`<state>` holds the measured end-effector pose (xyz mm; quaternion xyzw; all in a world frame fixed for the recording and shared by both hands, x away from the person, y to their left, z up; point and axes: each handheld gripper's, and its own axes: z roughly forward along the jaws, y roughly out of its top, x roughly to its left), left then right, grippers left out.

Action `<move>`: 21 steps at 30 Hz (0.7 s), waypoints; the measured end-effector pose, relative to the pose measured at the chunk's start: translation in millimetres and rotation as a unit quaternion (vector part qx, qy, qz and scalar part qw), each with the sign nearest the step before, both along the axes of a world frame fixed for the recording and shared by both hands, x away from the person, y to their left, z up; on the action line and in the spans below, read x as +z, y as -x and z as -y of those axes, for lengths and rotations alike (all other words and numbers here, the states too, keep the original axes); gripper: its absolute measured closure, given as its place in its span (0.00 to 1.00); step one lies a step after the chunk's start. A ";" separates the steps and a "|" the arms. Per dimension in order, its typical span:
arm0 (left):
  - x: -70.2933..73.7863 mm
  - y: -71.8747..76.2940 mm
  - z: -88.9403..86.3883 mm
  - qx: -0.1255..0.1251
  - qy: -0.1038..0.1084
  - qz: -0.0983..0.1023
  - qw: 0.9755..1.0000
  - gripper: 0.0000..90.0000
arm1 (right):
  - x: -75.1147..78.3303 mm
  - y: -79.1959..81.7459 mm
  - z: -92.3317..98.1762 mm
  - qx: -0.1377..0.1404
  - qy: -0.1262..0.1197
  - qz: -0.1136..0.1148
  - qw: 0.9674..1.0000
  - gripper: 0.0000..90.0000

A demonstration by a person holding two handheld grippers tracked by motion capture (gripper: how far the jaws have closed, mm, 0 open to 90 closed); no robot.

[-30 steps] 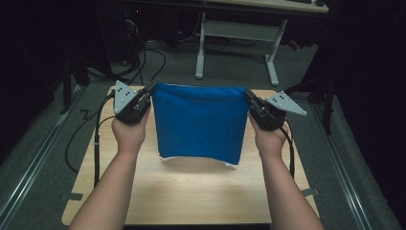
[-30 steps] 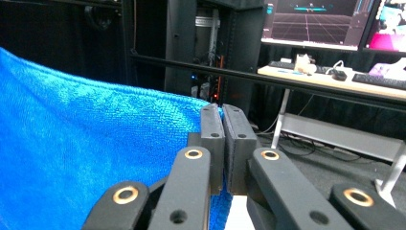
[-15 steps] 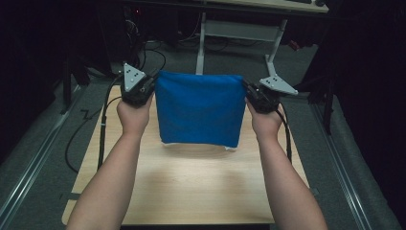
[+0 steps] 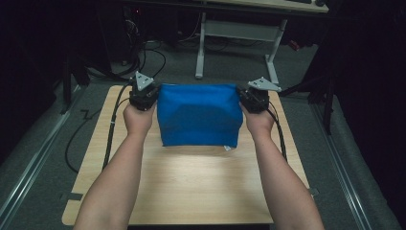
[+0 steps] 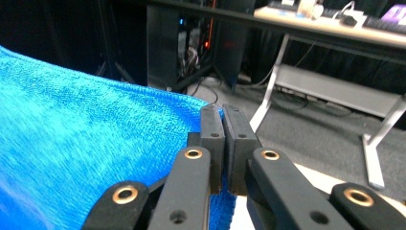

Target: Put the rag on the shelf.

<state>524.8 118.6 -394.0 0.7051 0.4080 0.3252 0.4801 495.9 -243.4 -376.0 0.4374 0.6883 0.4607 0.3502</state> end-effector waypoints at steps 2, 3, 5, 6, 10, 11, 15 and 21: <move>-6.5 0.1 -0.3 -0.002 0.000 -0.008 1.000 0.98 | -3.5 -0.6 0.4 0.002 0.000 -0.003 1.000 0.99; -11.6 0.3 -0.5 -0.004 -0.002 -0.014 1.000 0.98 | -8.5 -1.1 1.2 0.004 -0.003 -0.011 1.000 0.98; -21.6 0.8 0.1 -0.009 -0.006 -0.029 1.000 0.98 | -15.5 -1.5 2.6 0.005 -0.008 -0.020 1.000 0.98; -26.3 1.3 0.2 -0.013 -0.006 -0.034 0.999 0.98 | -18.7 -1.6 3.0 0.005 -0.008 -0.024 1.000 0.98; -46.8 4.8 0.1 -0.025 -0.001 -0.057 0.998 0.98 | -35.4 -0.4 2.6 0.005 -0.009 -0.038 0.999 0.98; -46.8 4.8 0.1 -0.025 -0.001 -0.057 0.998 0.98 | -35.4 -0.4 2.6 0.005 -0.009 -0.038 0.999 0.98; -59.1 8.4 0.2 -0.038 0.006 -0.067 0.997 0.98 | -48.9 1.6 1.9 0.009 -0.011 -0.048 0.999 0.98; -71.2 12.6 -1.8 -0.046 0.012 -0.077 0.996 0.98 | -61.7 5.1 0.2 0.015 -0.006 -0.060 0.998 0.98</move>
